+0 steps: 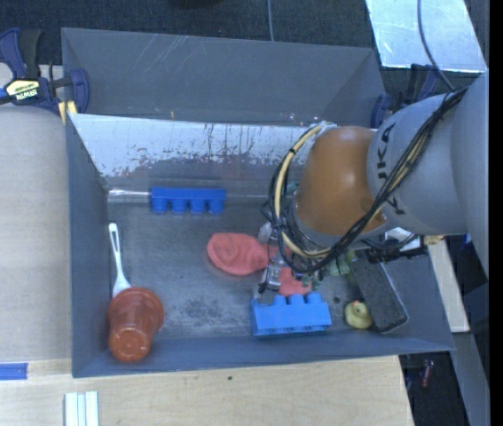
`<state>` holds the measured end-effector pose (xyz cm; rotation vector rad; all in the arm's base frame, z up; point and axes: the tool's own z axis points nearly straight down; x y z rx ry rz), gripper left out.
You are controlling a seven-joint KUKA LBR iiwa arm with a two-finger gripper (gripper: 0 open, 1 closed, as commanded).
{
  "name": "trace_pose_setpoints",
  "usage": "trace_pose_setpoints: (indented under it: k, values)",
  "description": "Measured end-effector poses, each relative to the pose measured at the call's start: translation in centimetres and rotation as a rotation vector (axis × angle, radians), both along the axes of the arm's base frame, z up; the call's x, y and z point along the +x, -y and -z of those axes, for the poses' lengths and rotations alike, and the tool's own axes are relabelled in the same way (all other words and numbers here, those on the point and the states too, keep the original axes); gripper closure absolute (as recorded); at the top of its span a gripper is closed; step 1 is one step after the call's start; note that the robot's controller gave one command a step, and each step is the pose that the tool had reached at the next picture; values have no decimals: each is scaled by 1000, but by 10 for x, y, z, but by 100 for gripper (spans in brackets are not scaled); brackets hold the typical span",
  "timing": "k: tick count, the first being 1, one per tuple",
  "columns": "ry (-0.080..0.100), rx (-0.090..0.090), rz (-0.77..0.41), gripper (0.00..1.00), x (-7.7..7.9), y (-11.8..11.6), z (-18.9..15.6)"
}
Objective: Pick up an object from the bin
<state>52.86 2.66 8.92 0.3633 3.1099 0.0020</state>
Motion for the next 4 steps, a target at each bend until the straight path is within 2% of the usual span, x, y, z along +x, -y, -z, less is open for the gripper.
trace_pose_setpoints:
  k: [1,2,3,4]
  values:
    - [6,2,113,100,12,-5,18]
    - [6,2,113,100,12,-5,18]
    - [1,1,88,100,7,-6,-43]
    - [-4,0,68,100,-15,-5,-118]
